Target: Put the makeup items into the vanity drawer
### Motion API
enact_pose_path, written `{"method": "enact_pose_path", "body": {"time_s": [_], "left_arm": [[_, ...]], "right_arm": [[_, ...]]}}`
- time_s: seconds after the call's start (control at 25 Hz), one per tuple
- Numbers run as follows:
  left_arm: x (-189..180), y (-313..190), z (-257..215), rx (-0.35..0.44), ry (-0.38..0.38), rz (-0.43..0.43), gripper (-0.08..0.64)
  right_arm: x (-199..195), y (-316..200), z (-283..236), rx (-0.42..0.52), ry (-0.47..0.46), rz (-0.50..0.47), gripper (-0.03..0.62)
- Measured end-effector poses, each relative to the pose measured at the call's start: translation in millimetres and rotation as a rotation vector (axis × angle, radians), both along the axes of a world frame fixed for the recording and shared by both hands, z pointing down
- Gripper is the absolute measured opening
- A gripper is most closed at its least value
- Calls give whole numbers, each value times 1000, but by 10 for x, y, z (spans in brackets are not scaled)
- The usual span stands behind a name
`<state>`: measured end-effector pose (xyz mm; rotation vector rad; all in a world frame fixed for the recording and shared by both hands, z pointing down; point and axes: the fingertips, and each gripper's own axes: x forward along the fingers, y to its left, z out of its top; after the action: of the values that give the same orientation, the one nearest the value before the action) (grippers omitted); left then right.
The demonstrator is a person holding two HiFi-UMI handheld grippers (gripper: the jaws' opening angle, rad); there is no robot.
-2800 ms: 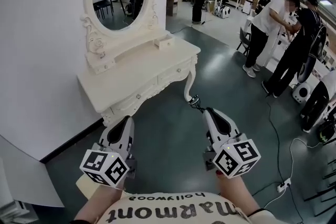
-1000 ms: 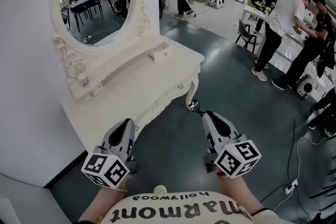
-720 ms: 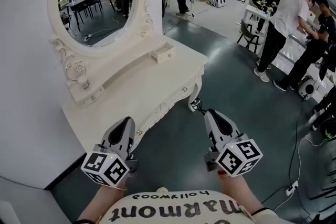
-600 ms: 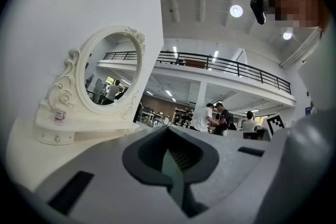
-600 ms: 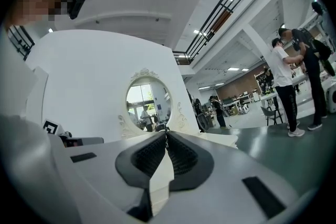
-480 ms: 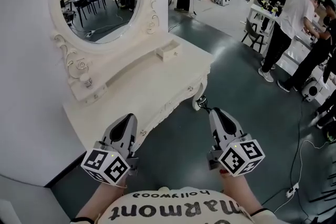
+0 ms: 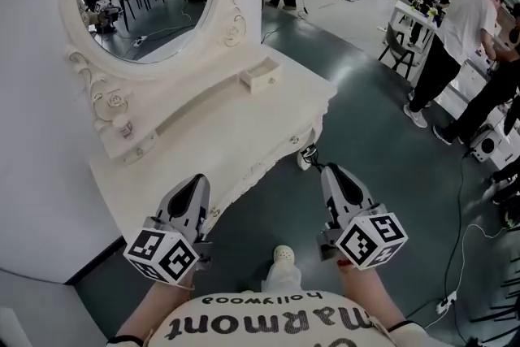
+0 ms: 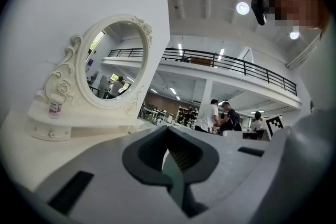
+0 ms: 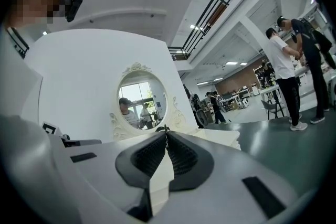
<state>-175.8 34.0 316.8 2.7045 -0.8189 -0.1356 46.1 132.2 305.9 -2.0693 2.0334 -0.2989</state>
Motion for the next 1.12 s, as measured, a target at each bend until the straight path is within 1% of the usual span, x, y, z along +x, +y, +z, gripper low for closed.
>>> {"method": "enact_pose_path", "body": {"time_s": [0.12,0.36,0.52,0.68,0.96,1.12], "left_arm": [[148,-174,11,-2,1,-33,8],[522,-521,-128,4,15,-85,8],[796,-705,-297,42,19,-110,8],[1039,-869,-392,58,30,-133,8],[1385,-1103,-439,89,46,-173,8],[1454,-1187,-356,77,48,-204,8]], "right_arm": [[221,-233,0,2,-5,-16,37],[660,-675,-141,27,-2,-74,37],[973,-912,-319,58,0,-89,37],[1241,-1138,-411,77,8,-117,36],[1591,-1488,-501,103,38,-172,37],[1686,-1651,-465,98,33,-194,35]]}}
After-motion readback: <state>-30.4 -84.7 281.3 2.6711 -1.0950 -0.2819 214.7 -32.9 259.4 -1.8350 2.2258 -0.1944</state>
